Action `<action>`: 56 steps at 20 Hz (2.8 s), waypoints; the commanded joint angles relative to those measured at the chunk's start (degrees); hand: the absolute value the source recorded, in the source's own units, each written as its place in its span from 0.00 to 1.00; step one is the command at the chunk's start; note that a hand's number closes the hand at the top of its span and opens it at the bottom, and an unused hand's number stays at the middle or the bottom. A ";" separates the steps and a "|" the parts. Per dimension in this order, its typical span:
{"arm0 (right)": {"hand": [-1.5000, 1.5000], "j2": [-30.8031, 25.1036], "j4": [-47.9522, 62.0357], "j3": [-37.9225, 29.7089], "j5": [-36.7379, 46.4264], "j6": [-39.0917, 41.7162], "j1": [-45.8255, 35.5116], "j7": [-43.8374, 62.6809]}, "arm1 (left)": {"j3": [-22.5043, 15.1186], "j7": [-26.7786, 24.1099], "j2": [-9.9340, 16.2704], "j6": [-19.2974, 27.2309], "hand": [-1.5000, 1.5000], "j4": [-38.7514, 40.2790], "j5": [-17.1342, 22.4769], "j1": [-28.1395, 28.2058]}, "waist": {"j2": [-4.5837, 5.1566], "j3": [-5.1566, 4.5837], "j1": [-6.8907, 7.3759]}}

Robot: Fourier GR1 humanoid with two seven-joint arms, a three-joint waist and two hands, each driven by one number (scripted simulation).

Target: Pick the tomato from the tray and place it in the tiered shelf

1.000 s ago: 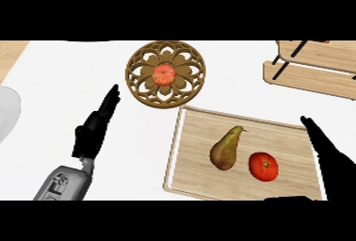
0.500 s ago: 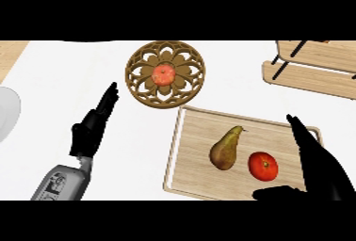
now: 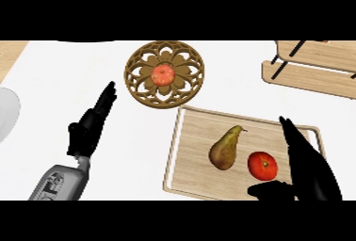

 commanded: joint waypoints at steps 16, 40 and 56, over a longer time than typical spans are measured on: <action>0.00 12.18 6.82 -4.56 6.83 6.80 4.93 1.20 | 0.75 2.64 -2.37 -1.14 0.50 -3.04 -3.50 1.66 | 0.00 0.05 -0.09; 1.00 29.08 27.38 -8.82 16.37 16.53 -13.49 -12.61 | 4.58 2.22 -4.47 -5.13 0.50 -4.30 -6.37 3.10 | 0.05 0.06 0.38; 1.00 35.78 4.82 -15.58 30.58 11.12 -23.29 -3.52 | 6.55 0.99 -4.74 -6.31 0.50 -2.43 -5.79 2.69 | -0.08 0.02 0.12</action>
